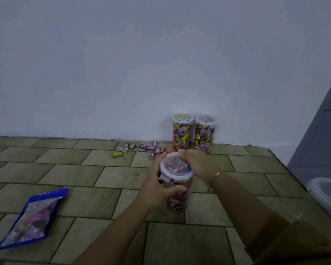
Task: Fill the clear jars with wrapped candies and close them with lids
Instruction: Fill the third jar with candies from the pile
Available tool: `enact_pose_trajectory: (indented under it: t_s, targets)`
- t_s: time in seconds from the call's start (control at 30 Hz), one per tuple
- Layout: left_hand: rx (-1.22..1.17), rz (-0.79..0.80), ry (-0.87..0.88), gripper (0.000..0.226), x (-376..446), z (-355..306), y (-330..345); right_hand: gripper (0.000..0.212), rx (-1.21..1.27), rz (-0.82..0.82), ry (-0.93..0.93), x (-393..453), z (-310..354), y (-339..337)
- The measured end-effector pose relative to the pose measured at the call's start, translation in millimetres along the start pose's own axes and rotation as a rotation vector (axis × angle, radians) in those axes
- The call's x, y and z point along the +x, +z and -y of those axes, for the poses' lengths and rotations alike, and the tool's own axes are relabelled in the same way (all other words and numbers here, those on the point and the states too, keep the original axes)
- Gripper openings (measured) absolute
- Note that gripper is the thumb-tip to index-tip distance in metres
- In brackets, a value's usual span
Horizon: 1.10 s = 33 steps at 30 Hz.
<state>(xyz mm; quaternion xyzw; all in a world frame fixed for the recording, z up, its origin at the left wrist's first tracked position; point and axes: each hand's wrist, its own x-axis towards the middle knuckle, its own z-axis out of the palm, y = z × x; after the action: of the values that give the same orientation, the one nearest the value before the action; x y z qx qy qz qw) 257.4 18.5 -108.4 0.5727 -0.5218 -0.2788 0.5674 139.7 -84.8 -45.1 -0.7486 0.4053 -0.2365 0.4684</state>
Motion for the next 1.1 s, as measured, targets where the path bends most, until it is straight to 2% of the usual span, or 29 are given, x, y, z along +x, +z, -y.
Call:
enact_pose_trajectory:
  t_s: [0.07,0.13,0.2,0.27,0.3,0.4,0.43,0.5,0.67,0.8,0.87,0.97,1.1]
  targets:
    - [0.002,-0.002,0.016,0.089,-1,-1,2,0.052,0.092,0.015,0.090,-3,-6,-1]
    - [0.007,-0.003,0.022,0.090,-2,-1,2,0.073,0.267,0.097,0.112,-4,-19,-1]
    - [0.010,-0.003,0.022,0.092,-3,-1,1,0.074,0.424,0.196,0.066,-12,-31,0]
    - [0.004,0.006,0.015,0.092,-2,-1,0,0.070,0.471,0.278,-0.035,-22,-43,1]
    - [0.001,0.017,0.005,0.092,-1,-1,0,0.075,0.475,0.295,-0.072,-27,-49,2]
    - [-0.015,0.057,-0.009,0.090,-2,-6,-2,0.119,0.572,0.317,-0.096,-32,-61,4]
    - [-0.025,0.073,-0.013,0.087,-3,-7,-3,0.127,0.590,0.328,-0.093,-33,-64,3]
    - [-0.043,0.096,-0.023,0.087,-3,-10,-4,0.124,0.582,0.348,-0.126,-32,-64,2]
    - [-0.061,0.107,-0.015,0.081,-3,-14,-4,0.100,0.576,0.304,-0.167,-35,-61,0]
    - [-0.081,0.126,-0.025,0.079,-5,-18,-4,0.101,0.590,0.274,-0.170,-38,-60,1]
    - [-0.092,0.162,-0.047,0.082,-7,-17,-8,0.100,0.588,0.272,-0.161,-39,-60,3]
    - [-0.111,0.222,-0.114,0.099,-9,-18,-18,0.098,0.570,0.258,-0.134,-42,-60,5]
    - [-0.137,0.209,-0.154,0.097,-9,-17,-21,0.085,0.603,0.270,-0.111,-47,-64,6]
